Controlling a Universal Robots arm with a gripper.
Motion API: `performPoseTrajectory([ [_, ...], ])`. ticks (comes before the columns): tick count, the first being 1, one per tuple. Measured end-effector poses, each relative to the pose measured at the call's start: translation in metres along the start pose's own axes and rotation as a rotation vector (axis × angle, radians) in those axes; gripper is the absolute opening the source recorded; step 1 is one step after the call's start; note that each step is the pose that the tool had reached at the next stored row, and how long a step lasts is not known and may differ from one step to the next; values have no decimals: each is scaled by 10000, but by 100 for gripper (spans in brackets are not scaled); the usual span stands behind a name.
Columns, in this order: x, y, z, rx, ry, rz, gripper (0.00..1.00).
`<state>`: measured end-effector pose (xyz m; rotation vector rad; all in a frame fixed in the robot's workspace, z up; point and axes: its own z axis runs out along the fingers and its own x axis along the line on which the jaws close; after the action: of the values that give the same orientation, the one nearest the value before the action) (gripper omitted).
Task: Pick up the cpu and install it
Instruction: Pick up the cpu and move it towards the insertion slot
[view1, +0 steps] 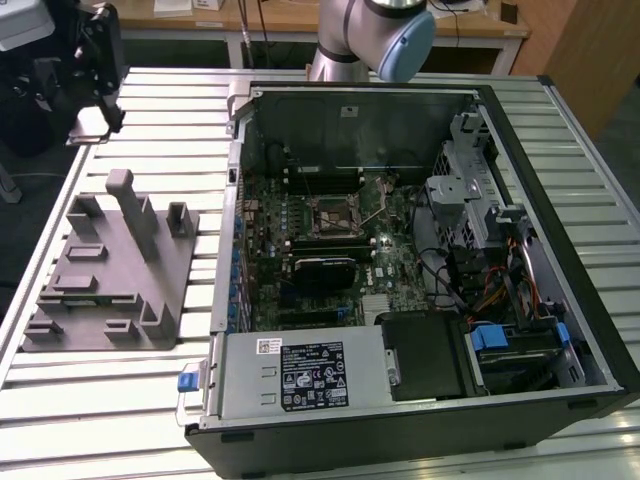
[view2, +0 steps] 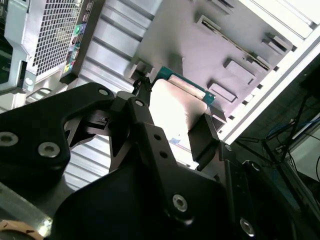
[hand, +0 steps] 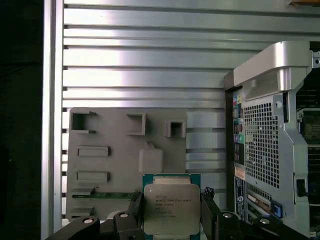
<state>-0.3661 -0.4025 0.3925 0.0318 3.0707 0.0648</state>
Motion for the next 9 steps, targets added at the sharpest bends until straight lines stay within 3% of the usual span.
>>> performPoseTrajectory([
  [9, -234, 8, 16, 1, 1, 0, 54],
])
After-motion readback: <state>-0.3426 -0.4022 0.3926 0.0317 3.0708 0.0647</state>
